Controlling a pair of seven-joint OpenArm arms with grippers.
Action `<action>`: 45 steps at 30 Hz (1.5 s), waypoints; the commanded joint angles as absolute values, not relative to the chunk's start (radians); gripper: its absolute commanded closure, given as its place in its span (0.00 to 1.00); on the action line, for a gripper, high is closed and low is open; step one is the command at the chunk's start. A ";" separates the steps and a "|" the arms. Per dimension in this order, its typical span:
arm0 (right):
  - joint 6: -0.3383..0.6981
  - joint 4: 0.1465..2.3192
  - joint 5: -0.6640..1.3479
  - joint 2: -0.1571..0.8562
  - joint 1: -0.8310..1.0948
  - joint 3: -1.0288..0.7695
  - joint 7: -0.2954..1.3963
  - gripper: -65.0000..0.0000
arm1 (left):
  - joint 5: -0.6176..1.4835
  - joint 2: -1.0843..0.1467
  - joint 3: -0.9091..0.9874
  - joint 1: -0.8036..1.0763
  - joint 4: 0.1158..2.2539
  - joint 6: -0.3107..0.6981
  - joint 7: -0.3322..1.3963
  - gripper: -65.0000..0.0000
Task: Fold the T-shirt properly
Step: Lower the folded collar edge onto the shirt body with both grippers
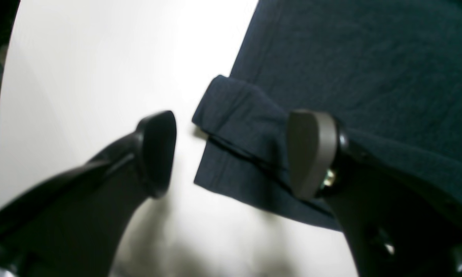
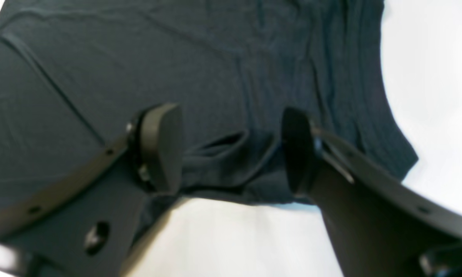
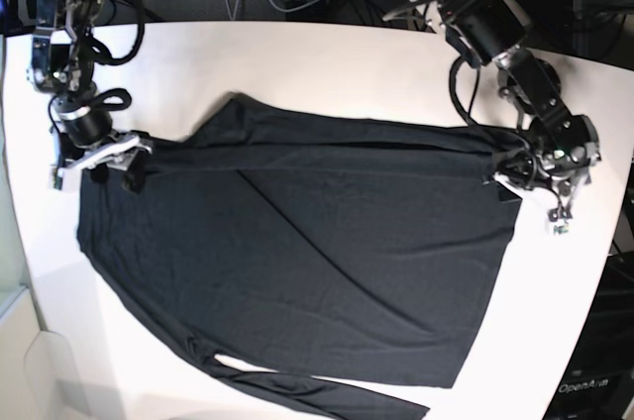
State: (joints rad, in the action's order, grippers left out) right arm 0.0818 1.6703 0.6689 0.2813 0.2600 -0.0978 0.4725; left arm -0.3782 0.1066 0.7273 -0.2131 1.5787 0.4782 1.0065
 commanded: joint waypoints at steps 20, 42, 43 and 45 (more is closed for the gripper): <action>0.085 1.426 0.671 0.360 0.153 -0.104 0.455 1.00 | -0.334 0.120 0.719 -0.234 1.406 0.470 0.892 0.98; 0.087 1.376 0.671 0.354 0.262 -0.104 0.453 1.00 | -0.337 0.101 0.720 -0.163 1.336 0.470 0.880 0.98; 0.087 1.376 0.671 0.354 0.268 -0.104 0.453 1.00 | -0.337 0.101 0.720 -0.157 1.336 0.470 0.880 0.98; 0.087 1.376 0.671 0.354 0.283 -0.104 0.453 1.00 | -0.337 0.101 0.720 -0.147 1.336 0.472 0.878 0.98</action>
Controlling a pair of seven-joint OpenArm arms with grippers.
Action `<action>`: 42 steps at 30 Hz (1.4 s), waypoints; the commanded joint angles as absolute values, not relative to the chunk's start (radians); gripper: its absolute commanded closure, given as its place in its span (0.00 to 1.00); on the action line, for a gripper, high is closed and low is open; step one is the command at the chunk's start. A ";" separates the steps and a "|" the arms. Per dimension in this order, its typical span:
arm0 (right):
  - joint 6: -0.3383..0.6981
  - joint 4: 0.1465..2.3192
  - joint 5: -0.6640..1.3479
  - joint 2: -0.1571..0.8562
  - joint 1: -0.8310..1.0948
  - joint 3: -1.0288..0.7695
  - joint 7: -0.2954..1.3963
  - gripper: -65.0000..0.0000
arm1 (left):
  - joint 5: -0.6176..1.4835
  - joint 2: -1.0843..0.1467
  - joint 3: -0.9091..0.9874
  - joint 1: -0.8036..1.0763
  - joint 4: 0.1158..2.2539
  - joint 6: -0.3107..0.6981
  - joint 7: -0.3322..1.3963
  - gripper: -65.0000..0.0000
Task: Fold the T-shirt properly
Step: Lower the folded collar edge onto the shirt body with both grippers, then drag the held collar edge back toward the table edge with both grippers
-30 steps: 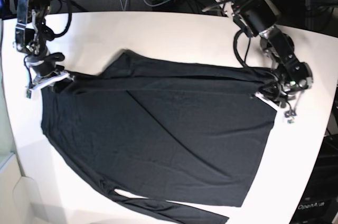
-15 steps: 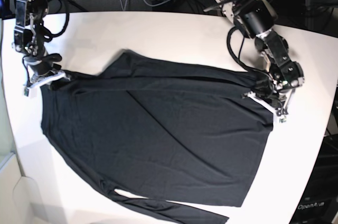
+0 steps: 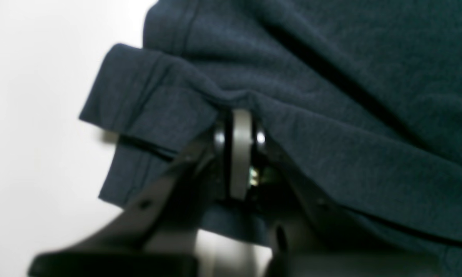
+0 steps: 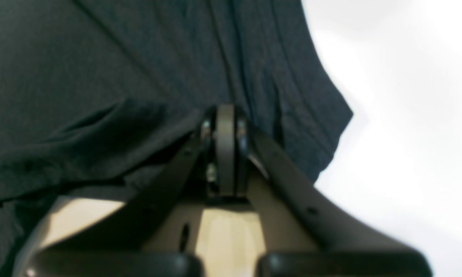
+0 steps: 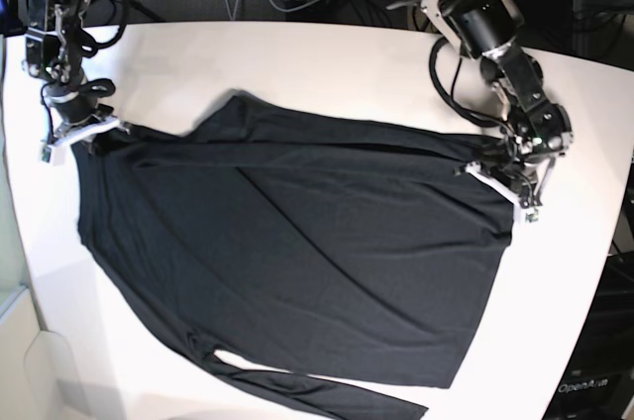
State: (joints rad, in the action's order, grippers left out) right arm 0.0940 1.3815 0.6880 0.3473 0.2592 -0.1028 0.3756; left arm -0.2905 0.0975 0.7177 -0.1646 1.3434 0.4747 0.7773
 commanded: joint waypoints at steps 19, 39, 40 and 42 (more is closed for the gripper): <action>0.088 1.376 0.671 0.361 0.378 -0.105 0.435 1.00 | -0.337 0.031 0.723 -0.033 1.337 0.479 0.880 0.98; 0.090 1.376 0.671 0.361 0.526 -0.101 0.280 1.00 | -0.328 0.039 0.720 0.188 1.486 0.483 0.878 0.98; 0.096 1.376 0.671 0.361 0.533 -0.101 0.278 1.00 | -0.328 0.039 0.720 0.193 1.486 0.483 0.877 0.98; 0.130 1.376 0.671 0.360 0.544 -0.102 0.263 1.00 | -0.328 0.039 0.725 0.200 1.486 0.483 0.874 0.98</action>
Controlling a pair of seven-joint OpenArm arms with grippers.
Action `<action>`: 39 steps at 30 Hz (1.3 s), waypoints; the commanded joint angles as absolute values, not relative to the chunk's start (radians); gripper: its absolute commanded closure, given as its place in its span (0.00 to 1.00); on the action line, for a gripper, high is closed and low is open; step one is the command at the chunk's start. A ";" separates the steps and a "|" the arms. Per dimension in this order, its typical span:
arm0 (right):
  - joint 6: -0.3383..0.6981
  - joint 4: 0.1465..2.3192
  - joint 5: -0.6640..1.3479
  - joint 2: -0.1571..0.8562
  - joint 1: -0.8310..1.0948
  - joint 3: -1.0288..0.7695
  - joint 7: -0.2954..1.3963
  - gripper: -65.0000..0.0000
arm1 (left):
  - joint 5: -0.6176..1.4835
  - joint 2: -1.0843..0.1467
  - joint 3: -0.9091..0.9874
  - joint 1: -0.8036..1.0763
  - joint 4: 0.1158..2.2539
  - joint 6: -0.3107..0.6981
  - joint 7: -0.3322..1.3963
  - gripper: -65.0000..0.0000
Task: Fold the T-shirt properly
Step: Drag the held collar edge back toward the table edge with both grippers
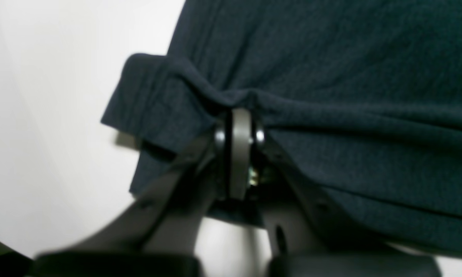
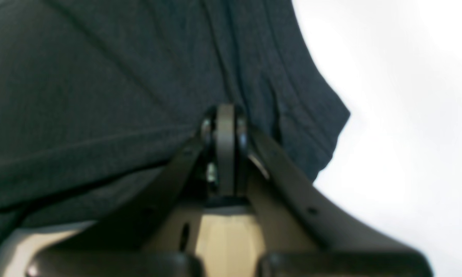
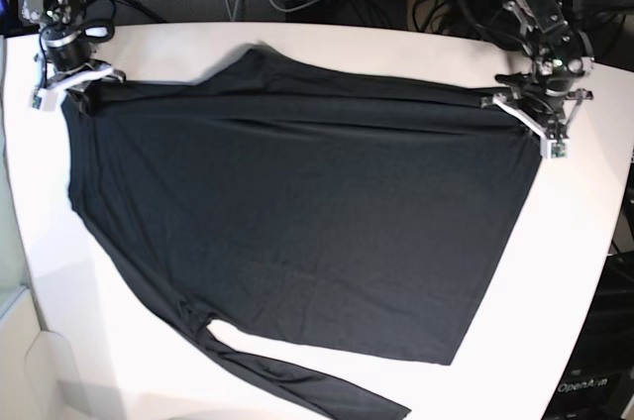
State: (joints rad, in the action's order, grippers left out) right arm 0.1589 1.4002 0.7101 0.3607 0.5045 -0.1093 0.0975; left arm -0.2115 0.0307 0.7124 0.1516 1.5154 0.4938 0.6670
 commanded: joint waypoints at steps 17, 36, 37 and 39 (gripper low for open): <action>0.182 1.376 0.671 0.360 0.613 -0.104 0.189 1.00 | -0.326 0.067 0.720 0.277 1.540 0.483 0.869 0.98; 0.222 1.414 0.673 0.360 0.616 -0.104 0.024 1.00 | -0.328 0.081 0.719 0.223 1.607 0.483 0.869 0.98; 0.231 1.422 0.673 0.360 0.618 -0.104 0.021 1.00 | -0.328 0.081 0.719 0.223 1.607 0.483 0.869 0.98; 0.232 1.438 0.673 0.361 0.618 -0.104 0.021 1.00 | -0.328 0.081 0.719 0.211 1.607 0.483 0.869 0.98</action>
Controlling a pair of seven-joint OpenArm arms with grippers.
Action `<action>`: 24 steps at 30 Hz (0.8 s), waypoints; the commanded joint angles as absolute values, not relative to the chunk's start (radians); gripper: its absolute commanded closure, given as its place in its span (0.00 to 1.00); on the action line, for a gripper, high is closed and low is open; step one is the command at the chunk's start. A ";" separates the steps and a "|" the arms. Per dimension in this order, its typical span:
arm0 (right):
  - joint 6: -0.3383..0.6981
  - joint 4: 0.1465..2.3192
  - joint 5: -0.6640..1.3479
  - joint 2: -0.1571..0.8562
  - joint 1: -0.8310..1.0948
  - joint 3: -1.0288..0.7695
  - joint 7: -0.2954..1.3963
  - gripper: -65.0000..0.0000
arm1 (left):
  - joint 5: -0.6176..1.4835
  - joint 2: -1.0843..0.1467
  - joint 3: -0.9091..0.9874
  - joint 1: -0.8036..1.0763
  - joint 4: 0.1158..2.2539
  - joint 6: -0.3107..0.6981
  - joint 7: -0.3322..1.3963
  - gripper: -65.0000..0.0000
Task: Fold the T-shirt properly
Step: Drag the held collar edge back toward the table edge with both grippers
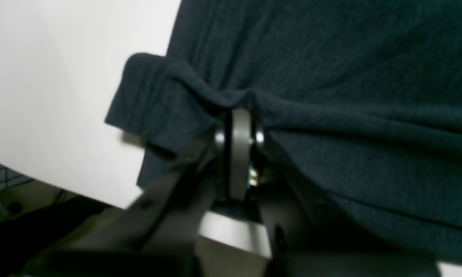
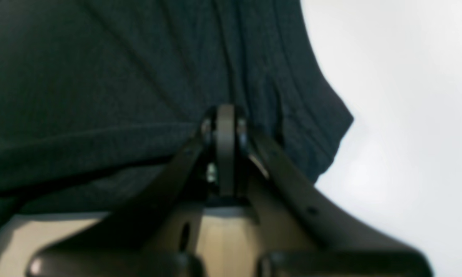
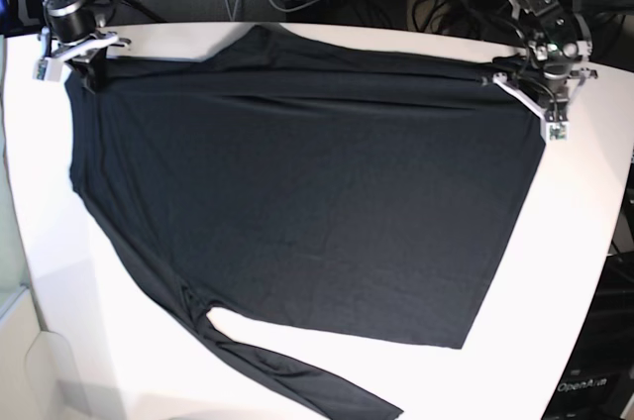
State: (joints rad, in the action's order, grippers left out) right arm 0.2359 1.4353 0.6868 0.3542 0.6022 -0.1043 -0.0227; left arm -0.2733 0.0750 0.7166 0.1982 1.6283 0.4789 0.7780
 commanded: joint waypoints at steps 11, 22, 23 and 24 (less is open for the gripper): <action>0.236 1.475 0.673 0.381 0.607 -0.105 0.021 1.00 | -0.328 0.081 0.719 0.208 1.607 0.483 0.872 0.98; 0.237 1.526 0.673 0.378 0.618 -0.220 0.028 0.98 | -0.328 0.085 0.719 0.203 1.643 0.483 0.869 0.98; 0.237 1.540 0.673 0.378 0.619 -0.225 0.028 0.98 | -0.326 0.087 0.719 0.203 1.661 0.483 0.869 0.98; 0.237 1.550 0.673 0.378 0.621 -0.228 0.030 0.98 | -0.326 0.087 0.719 0.203 1.676 0.483 0.869 0.98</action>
